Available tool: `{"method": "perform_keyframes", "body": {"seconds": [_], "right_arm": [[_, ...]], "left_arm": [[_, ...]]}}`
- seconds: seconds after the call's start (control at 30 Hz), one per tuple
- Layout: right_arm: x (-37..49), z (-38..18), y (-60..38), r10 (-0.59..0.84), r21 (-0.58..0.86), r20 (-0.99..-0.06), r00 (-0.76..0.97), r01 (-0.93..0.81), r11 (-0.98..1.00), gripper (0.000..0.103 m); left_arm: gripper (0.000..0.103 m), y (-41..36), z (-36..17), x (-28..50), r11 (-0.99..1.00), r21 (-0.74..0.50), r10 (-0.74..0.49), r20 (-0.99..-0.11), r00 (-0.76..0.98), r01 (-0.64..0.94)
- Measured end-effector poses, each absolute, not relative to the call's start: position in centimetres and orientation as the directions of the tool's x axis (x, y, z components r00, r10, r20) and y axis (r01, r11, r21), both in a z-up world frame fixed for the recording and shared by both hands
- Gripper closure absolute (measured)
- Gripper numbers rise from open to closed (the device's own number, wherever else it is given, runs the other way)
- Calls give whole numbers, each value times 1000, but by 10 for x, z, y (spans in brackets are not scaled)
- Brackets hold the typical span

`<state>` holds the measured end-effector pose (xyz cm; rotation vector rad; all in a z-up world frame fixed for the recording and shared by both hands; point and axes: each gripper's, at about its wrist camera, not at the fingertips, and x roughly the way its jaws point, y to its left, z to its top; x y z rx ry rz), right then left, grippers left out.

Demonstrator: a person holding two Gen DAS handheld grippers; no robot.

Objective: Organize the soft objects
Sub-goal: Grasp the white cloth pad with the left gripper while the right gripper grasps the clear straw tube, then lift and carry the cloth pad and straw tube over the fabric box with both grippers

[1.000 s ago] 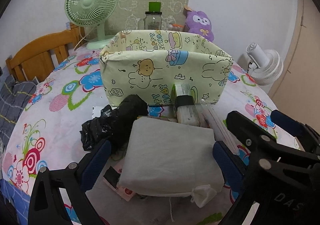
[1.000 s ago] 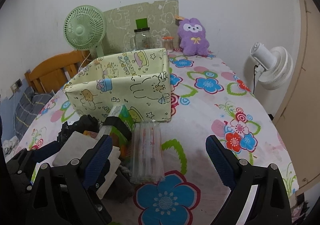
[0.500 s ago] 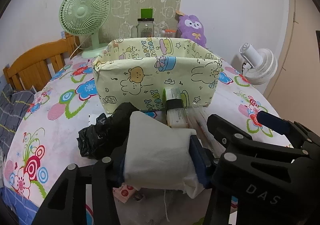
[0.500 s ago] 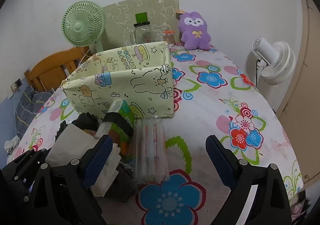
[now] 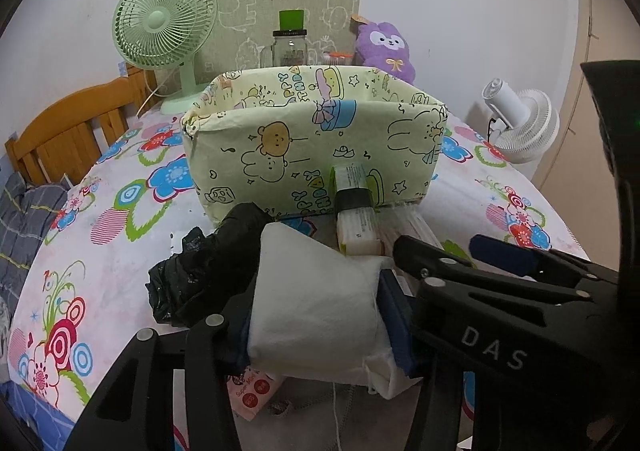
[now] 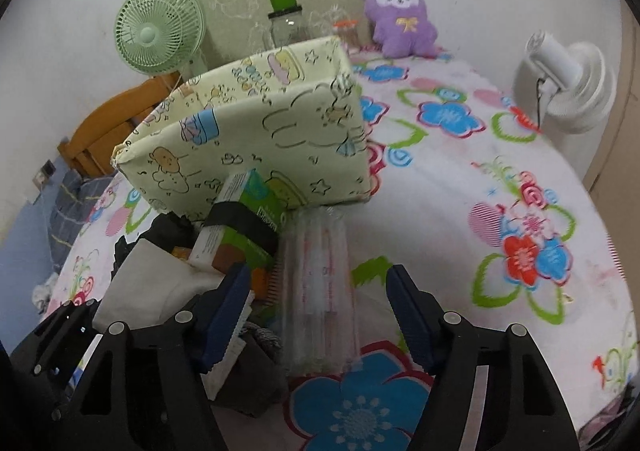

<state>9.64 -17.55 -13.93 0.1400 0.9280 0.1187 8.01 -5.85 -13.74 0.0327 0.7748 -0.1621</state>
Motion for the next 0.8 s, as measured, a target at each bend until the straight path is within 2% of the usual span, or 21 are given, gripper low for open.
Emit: {"method": "perform_keyframes", "body": {"seconds": [0.13, 0.27, 0.33, 0.37, 0.47, 0.6, 0.8], "right_arm": [[100, -141, -172, 178, 186, -790, 586, -47, 981, 45], [103, -144, -172, 154, 172, -798, 583, -24, 985, 64], [106, -147, -177, 144, 173, -808, 572, -4, 985, 65], [108, -149, -178, 134, 164, -817, 561, 3, 986, 71], [108, -151, -179, 123, 149, -824, 553, 2, 989, 71], [107, -149, -177, 113, 136, -819, 562, -1, 991, 78], [99, -139, -175, 100, 119, -802, 589, -6, 993, 81]], "left_arm": [[48, -59, -138, 82, 986, -23, -133, -702, 700, 164], [47, -60, -138, 82, 985, -15, -131, -705, 697, 170], [48, -61, -138, 83, 985, -10, -128, -706, 697, 171], [47, -62, -138, 82, 985, 9, -118, -701, 703, 175], [48, -64, -138, 81, 984, 25, -108, -697, 708, 176], [50, -63, -137, 81, 984, 14, -117, -698, 706, 176], [58, -65, -133, 78, 985, 12, -117, -692, 712, 174]]}}
